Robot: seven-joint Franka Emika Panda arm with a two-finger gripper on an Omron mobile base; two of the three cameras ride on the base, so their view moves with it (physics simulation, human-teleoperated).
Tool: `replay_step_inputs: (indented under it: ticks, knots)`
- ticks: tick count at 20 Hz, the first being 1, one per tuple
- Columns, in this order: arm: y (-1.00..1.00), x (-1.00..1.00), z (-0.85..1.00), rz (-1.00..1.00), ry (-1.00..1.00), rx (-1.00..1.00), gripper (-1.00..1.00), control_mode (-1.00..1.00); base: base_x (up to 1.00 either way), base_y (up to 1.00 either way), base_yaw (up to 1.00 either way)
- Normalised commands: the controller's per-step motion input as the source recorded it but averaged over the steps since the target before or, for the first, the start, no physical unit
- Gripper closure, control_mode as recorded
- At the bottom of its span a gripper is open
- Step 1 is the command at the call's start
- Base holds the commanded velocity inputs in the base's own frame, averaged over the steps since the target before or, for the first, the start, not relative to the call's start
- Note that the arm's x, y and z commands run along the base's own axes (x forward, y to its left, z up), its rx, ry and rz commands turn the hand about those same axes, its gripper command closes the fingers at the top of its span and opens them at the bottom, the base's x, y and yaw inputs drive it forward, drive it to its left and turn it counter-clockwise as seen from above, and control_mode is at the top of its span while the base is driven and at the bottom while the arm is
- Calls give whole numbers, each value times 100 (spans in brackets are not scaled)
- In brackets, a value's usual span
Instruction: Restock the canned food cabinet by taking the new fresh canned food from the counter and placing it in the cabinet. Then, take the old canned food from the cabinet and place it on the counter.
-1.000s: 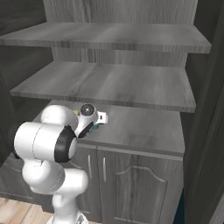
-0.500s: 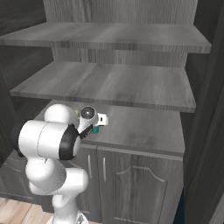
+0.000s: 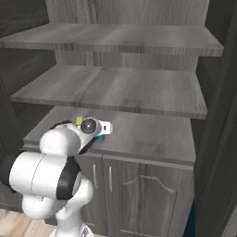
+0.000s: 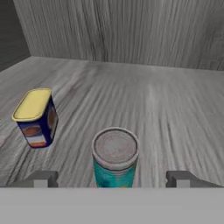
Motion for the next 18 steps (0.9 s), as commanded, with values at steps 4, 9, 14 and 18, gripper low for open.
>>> replay_step_inputs:
  ticks: [4,9,14,18]
  knots:
    - [8,-94,40,0,-3,0,-100,-100,0,0,0]
    - [63,-61,50,0,0,-1,-100,-100,0,0,0]
    - [68,-13,42,0,15,-12,-100,-100,0,0,0]
    - [22,-1,-4,0,10,-3,-100,-100,0,0,0]
